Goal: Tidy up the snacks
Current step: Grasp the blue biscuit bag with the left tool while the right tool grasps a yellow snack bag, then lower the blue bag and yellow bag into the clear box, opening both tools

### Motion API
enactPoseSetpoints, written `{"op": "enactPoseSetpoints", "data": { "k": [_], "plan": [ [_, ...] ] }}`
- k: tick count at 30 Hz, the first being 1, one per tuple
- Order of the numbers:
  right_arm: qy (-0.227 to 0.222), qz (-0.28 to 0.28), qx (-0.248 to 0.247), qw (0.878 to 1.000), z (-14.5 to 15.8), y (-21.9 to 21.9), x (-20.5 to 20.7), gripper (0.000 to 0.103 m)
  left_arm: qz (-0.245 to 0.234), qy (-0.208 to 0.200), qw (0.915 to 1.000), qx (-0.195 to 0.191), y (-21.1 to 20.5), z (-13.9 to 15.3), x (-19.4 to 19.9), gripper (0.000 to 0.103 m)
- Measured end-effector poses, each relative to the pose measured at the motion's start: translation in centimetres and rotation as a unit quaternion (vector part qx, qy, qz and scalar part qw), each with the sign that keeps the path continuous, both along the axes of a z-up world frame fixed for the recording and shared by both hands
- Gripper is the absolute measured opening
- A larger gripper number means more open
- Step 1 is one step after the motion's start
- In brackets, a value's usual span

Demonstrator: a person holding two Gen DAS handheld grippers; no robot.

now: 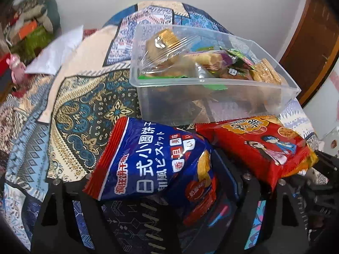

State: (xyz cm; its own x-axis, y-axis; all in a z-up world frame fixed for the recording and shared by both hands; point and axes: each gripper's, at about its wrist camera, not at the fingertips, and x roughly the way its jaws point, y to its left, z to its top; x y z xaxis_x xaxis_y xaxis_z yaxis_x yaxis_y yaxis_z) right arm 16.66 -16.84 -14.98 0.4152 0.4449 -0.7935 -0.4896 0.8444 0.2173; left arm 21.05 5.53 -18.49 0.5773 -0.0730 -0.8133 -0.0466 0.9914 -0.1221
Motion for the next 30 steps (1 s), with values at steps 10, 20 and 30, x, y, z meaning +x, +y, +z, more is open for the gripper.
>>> {"op": "enactPoseSetpoints", "data": {
  "k": [10, 20, 30],
  "plan": [
    [0.010, -0.033, 0.039, 0.999, 0.7, -3.1, -1.2, 0.029, -0.008, -0.033, 0.9986, 0.041, -0.6, 2.9, -4.1, 0.065],
    [-0.026, -0.054, 0.060, 0.996, 4.1, -5.5, -2.3, 0.019, 0.004, -0.063, 0.9968, 0.049, 0.0, 7.1, -7.1, 0.063],
    [-0.079, -0.046, 0.090, 0.992, 8.6, -4.3, -0.9, 0.019, -0.003, -0.106, 0.9938, 0.036, -0.8, 11.0, -6.1, 0.063]
  ]
}}
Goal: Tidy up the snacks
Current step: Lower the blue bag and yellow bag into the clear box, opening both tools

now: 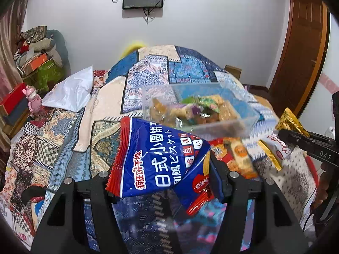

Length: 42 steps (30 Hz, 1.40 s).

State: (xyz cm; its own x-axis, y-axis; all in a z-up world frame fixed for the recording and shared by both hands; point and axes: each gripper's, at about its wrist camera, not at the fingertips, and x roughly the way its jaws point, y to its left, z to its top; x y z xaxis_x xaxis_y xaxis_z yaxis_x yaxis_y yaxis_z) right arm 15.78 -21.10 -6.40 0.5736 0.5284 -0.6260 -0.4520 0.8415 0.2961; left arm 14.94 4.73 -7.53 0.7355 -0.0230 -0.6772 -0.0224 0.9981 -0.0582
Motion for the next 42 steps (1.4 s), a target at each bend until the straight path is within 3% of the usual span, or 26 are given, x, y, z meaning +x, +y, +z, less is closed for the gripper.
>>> {"op": "enactPoseSetpoints", "data": {
  "k": [10, 16, 23, 33, 39, 42],
  "plan": [
    [-0.035, -0.001, 0.009, 0.999, 2.6, 2.7, 4.5, 0.019, -0.007, -0.016, 0.9998, -0.003, -0.6, 1.7, 5.3, 0.063],
    [-0.023, -0.004, 0.003, 1.000, 1.7, 4.0, 7.8, 0.019, -0.007, -0.002, 0.9998, -0.016, -0.6, 1.1, 9.7, 0.063],
    [0.005, -0.008, 0.012, 1.000, 0.0, 5.3, 11.8, 0.019, -0.003, 0.009, 0.9999, -0.004, -1.3, -0.1, 14.6, 0.063],
    [0.008, -0.007, -0.044, 0.999, -2.2, 6.8, 14.7, 0.020, 0.016, 0.039, 0.9991, -0.004, -1.1, -3.2, 18.3, 0.063],
    [0.005, -0.025, -0.086, 0.996, -2.5, 6.8, 14.8, 0.031, 0.024, 0.050, 0.9983, -0.021, -0.3, -4.0, 18.8, 0.065],
    [0.006, -0.027, -0.090, 0.996, -2.3, 6.4, 14.3, 0.046, 0.027, 0.054, 0.9979, -0.026, 0.0, -3.9, 18.3, 0.065]
  ]
}}
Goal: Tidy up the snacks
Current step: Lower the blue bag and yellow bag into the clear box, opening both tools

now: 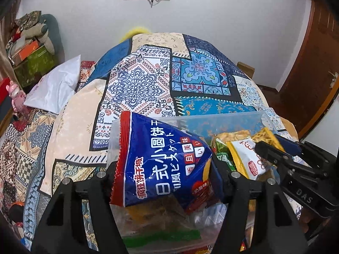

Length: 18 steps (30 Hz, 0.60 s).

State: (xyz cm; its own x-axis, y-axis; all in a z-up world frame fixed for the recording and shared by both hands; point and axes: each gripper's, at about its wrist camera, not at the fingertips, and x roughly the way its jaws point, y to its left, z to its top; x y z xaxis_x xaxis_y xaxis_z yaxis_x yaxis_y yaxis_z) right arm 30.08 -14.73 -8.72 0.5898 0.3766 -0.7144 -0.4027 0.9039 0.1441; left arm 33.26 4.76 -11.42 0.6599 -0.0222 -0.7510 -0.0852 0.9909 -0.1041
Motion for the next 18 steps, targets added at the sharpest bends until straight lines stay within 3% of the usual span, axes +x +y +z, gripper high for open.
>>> {"op": "enactPoseSetpoints", "data": {
  "k": [2, 4, 12, 18],
  "plan": [
    [-0.003, 0.003, 0.009, 1.000, 0.5, -0.6, -0.8, 0.057, -0.003, -0.006, 1.0000, -0.002, 0.1, 0.5, -0.6, 0.065],
    [-0.007, 0.004, 0.013, 1.000, 1.0, -1.1, -1.5, 0.059, -0.004, -0.018, 0.9998, -0.001, 0.1, 1.5, -1.5, 0.069],
    [-0.028, 0.017, 0.015, 0.999, 2.8, -2.0, -5.6, 0.059, -0.015, -0.052, 0.9985, 0.006, -0.3, 5.4, -5.9, 0.073],
    [-0.030, 0.027, 0.011, 0.999, 2.8, -2.5, -9.1, 0.059, -0.026, -0.060, 0.9977, 0.013, -0.9, 6.4, -9.5, 0.081]
  ]
}}
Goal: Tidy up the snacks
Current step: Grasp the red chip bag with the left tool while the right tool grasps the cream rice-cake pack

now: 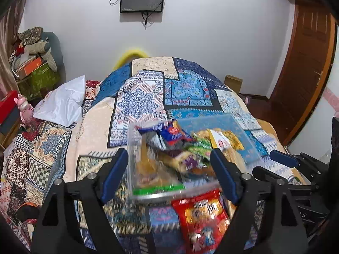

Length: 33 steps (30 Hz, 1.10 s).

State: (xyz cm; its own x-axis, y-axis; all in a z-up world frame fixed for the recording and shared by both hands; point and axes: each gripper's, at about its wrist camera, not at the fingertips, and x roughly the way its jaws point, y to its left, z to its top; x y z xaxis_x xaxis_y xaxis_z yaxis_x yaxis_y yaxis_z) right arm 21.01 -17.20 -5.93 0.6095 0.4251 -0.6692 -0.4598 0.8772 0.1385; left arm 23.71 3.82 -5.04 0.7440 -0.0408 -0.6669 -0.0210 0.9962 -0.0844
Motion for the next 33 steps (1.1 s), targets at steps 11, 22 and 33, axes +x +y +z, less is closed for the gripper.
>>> {"op": "enactPoseSetpoints", "data": {
  "k": [11, 22, 33],
  "plan": [
    [0.065, 0.006, -0.034, 0.997, -5.3, 0.4, -2.3, 0.059, -0.015, 0.055, 0.9981, 0.025, -1.1, -4.8, -4.1, 0.082],
    [0.105, 0.025, -0.054, 0.993, -8.9, 1.6, -2.3, 0.039, -0.035, 0.100, 0.9943, 0.007, -3.1, -8.5, -4.0, 0.082],
    [0.106, -0.003, -0.002, 0.994, -8.3, -3.4, -3.9, 0.037, -0.053, 0.140, 0.9885, -0.019, -5.8, -11.5, -2.0, 0.095]
  ]
}}
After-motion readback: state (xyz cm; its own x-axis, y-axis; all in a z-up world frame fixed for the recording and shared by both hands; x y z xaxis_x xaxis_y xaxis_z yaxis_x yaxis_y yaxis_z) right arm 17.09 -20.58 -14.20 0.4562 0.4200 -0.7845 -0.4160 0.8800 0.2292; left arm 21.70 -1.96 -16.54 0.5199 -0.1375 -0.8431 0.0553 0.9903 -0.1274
